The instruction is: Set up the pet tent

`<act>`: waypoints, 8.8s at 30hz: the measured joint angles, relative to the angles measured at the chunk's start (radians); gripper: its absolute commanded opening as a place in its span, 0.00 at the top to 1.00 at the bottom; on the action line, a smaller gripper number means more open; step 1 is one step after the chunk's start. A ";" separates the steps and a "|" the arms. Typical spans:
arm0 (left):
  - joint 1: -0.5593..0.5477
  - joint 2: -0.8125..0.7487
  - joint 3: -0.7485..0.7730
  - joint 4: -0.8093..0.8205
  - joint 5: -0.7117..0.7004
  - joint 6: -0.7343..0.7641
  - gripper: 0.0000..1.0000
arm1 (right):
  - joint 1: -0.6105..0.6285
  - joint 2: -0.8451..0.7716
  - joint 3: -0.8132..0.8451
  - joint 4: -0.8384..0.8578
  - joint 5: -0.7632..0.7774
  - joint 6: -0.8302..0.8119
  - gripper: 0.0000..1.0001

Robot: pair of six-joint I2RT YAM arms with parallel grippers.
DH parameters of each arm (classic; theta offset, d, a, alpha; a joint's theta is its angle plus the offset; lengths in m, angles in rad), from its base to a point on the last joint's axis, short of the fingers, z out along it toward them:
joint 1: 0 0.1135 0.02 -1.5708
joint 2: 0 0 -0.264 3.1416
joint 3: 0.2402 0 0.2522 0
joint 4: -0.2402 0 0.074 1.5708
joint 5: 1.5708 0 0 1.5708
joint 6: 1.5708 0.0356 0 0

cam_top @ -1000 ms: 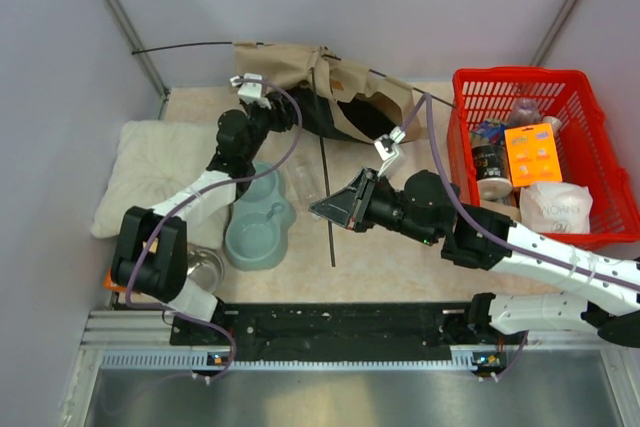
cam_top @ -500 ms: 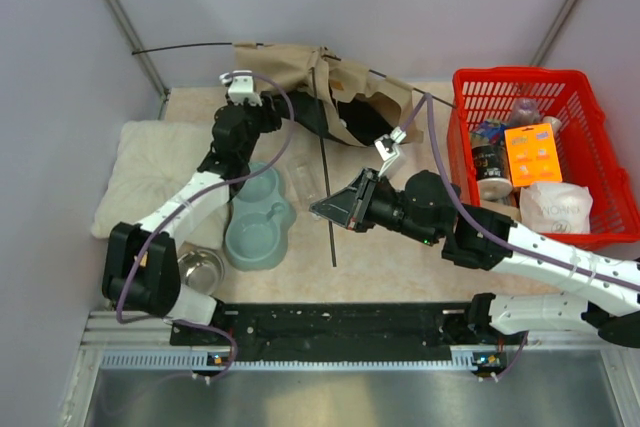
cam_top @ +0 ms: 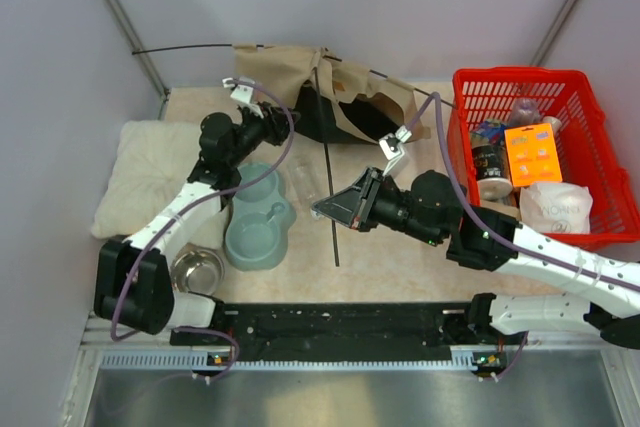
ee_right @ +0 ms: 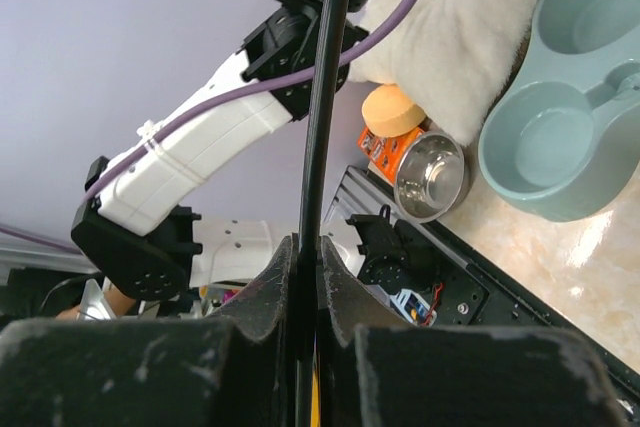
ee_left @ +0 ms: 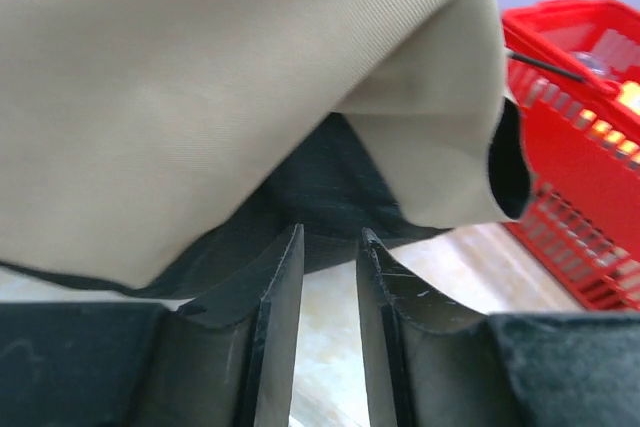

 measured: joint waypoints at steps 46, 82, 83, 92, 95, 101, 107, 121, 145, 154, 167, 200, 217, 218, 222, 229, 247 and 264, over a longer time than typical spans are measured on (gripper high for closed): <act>-0.020 0.485 0.152 0.665 0.120 -0.103 0.54 | 0.000 0.005 -0.002 0.013 -0.002 0.000 1.00; -0.050 0.530 0.164 0.739 0.058 0.012 0.55 | 0.000 0.008 -0.009 0.027 0.001 0.008 1.00; -0.050 0.529 0.159 0.739 0.049 0.016 0.53 | 0.000 0.008 -0.009 0.028 0.001 0.008 1.00; -0.050 0.490 0.109 0.756 -0.061 0.104 0.54 | 0.000 0.007 -0.023 0.036 0.001 0.010 1.00; -0.050 0.490 0.108 0.780 -0.078 0.128 0.57 | 0.000 0.007 -0.032 0.039 0.001 0.011 1.00; -0.050 0.505 0.131 0.810 -0.045 0.130 0.63 | 0.000 0.007 -0.035 0.042 0.001 0.011 1.00; -0.050 0.555 0.193 0.817 0.005 0.121 0.60 | -0.001 0.007 -0.035 0.042 0.005 0.011 1.00; -0.050 0.577 0.208 0.805 0.011 0.126 1.00 | -0.004 0.007 -0.035 0.042 0.006 0.011 1.00; -0.058 0.021 -0.032 0.257 0.135 -0.036 1.00 | -0.012 0.005 -0.093 0.127 -0.013 0.024 1.00; -0.095 -0.268 -0.124 -0.090 0.182 -0.093 1.00 | -0.014 0.027 -0.120 0.238 -0.045 0.026 1.00; -0.103 -0.513 -0.238 -0.349 0.158 -0.139 1.00 | -0.013 0.090 -0.166 0.315 -0.100 0.043 1.00; -0.111 -0.702 -0.306 -0.623 0.137 -0.272 1.00 | -0.026 0.202 -0.156 0.347 -0.103 0.185 1.00; -0.118 -0.510 -0.266 -0.550 0.118 -0.268 0.51 | -0.040 0.203 -0.172 0.374 -0.055 0.218 1.00; -0.119 -0.516 -0.278 -0.528 0.109 -0.269 0.49 | -0.040 0.204 -0.171 0.378 -0.054 0.220 1.00; -0.119 -0.542 -0.366 -0.422 0.077 -0.286 0.45 | -0.040 0.204 -0.171 0.393 -0.050 0.248 1.00; -0.121 -0.538 -0.580 -0.074 0.068 -0.384 0.40 | -0.040 0.205 -0.148 0.414 -0.047 0.326 1.00; -0.328 -0.170 -0.618 0.671 -0.139 -0.310 0.01 | -0.042 0.226 -0.137 0.544 -0.054 0.482 1.00; -0.520 0.059 -0.496 0.814 -0.519 -0.097 0.01 | -0.043 0.228 -0.137 0.605 -0.056 0.528 1.00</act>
